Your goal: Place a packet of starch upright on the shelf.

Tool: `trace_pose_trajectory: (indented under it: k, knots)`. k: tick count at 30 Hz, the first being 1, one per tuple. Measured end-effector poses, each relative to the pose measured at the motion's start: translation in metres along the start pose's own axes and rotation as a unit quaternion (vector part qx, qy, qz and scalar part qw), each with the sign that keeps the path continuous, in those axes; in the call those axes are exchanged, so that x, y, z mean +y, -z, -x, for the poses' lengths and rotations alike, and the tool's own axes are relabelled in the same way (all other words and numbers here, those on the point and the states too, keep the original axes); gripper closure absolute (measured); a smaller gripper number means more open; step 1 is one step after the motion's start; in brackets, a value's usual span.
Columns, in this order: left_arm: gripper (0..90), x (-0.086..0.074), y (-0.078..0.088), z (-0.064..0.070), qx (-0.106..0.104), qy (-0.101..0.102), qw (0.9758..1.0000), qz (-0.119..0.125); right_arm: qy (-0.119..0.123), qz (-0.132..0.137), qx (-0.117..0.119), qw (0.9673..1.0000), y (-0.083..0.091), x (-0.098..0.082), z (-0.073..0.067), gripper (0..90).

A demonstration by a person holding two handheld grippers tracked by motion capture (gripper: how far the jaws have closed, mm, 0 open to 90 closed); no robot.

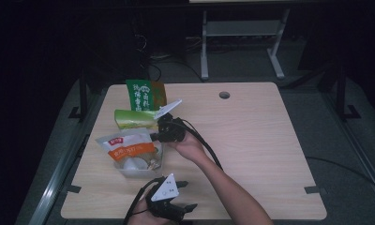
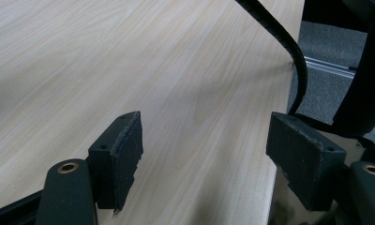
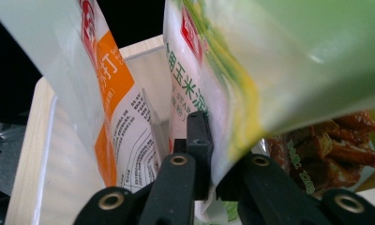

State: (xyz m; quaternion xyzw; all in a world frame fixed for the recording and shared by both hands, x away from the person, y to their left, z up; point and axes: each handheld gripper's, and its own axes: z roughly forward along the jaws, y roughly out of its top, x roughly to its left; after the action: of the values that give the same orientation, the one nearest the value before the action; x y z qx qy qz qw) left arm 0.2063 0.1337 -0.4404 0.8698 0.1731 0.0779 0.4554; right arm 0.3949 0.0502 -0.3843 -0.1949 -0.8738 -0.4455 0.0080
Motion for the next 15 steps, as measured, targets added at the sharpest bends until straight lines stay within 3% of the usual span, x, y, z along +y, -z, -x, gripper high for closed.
trace_pose_trajectory:
  k: [4,5,11,15]
  knots:
    - [27.1,0.000,0.001,-0.002,0.002,0.000,1.0000,0.000,-0.020,0.014,0.015,0.9996,0.005,-0.001,0.004,78.7]
    - [27.2,0.000,0.001,-0.002,0.002,0.001,1.0000,0.001,-0.019,0.018,0.009,0.9996,0.008,0.000,0.005,78.7]
    - [27.2,0.001,-0.001,-0.002,0.002,-0.001,1.0000,-0.001,-0.016,0.015,0.009,0.9997,0.011,0.000,0.004,88.6]
    - [27.2,0.001,-0.001,-0.002,0.003,-0.002,1.0000,-0.002,-0.013,0.013,0.007,0.9998,0.009,-0.001,0.003,89.3]
